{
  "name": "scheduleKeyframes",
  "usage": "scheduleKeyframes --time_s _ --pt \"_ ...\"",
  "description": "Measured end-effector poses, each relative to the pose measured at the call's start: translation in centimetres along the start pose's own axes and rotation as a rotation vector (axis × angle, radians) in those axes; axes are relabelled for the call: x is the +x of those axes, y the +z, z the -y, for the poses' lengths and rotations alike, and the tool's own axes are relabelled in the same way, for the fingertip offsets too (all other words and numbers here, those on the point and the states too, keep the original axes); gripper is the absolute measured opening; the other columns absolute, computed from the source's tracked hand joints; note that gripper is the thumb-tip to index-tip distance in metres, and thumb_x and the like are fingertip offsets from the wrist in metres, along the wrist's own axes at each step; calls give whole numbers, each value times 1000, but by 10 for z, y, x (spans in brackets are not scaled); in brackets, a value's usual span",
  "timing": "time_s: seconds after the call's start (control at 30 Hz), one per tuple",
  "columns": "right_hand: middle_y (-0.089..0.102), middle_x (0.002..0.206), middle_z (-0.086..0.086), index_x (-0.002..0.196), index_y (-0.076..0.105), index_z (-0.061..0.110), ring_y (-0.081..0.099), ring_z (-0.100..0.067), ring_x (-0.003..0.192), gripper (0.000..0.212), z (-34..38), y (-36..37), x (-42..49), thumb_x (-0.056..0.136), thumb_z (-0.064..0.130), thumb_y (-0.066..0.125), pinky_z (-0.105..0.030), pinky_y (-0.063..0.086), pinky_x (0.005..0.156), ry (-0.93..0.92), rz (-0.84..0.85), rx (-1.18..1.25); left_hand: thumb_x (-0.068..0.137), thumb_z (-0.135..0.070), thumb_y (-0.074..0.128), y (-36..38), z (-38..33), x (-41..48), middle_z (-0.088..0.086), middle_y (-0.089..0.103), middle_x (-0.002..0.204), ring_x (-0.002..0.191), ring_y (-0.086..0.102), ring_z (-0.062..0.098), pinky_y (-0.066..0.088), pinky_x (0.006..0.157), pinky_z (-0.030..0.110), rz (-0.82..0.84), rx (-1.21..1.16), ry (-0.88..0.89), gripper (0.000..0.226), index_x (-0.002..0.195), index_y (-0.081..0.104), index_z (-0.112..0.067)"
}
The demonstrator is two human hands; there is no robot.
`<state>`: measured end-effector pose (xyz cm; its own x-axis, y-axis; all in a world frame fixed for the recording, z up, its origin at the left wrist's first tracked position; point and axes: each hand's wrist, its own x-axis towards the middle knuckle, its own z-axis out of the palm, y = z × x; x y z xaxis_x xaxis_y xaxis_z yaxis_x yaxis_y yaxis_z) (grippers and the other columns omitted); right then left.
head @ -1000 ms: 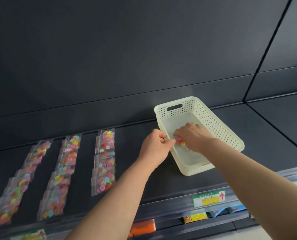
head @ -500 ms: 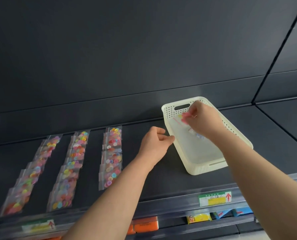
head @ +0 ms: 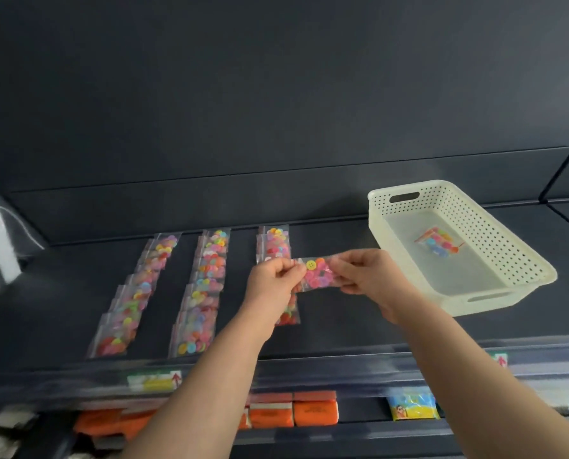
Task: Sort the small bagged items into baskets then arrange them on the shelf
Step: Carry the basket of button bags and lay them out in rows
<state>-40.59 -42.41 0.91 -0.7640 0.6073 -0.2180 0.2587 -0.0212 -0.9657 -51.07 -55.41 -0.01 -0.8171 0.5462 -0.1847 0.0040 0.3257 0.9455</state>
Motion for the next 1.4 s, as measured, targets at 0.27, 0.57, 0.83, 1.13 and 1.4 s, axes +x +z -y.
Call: scheduleKeyframes --time_s 0.27,0.57,0.83,1.13,1.4 --pt "74 73 3 99 69 20 71 -8 68 22 -20 54 -8 78 15 76 -25 58 66 25 11 -280 91 -21 68 -52 39 -11 -6 71 84 80 67 12 59 81 37 -9 268 -33 11 82 67 -26" --pt "69 72 10 100 58 27 64 -3 66 34 -37 74 -18 74 36 79 -22 52 59 9 -71 -608 89 -36 70 -57 58 -15 -10 70 89 81 66 10 51 63 28 -19 731 46 13 93 62 -26" --pt "65 70 10 100 58 25 61 -3 64 34 -40 80 -17 75 38 78 -23 51 61 -28 -108 -682 87 -42 71 -54 63 -9 -5 68 93 80 65 13 50 57 25 -42 805 57 31 103 54 -21" --pt "66 99 7 102 66 29 60 -19 96 17 -1 25 -4 89 25 56 -29 45 69 -325 -380 -1026 90 -34 67 -21 13 8 -11 64 92 89 65 16 57 80 38 2 618 160 19 102 57 -23" --pt "65 104 6 105 67 30 57 -19 98 21 -2 -86 10 93 21 51 -29 44 66 -245 -562 -1117 90 -35 65 85 -42 17 -10 66 97 95 64 17 54 87 39 212 476 252 21 107 60 -24"
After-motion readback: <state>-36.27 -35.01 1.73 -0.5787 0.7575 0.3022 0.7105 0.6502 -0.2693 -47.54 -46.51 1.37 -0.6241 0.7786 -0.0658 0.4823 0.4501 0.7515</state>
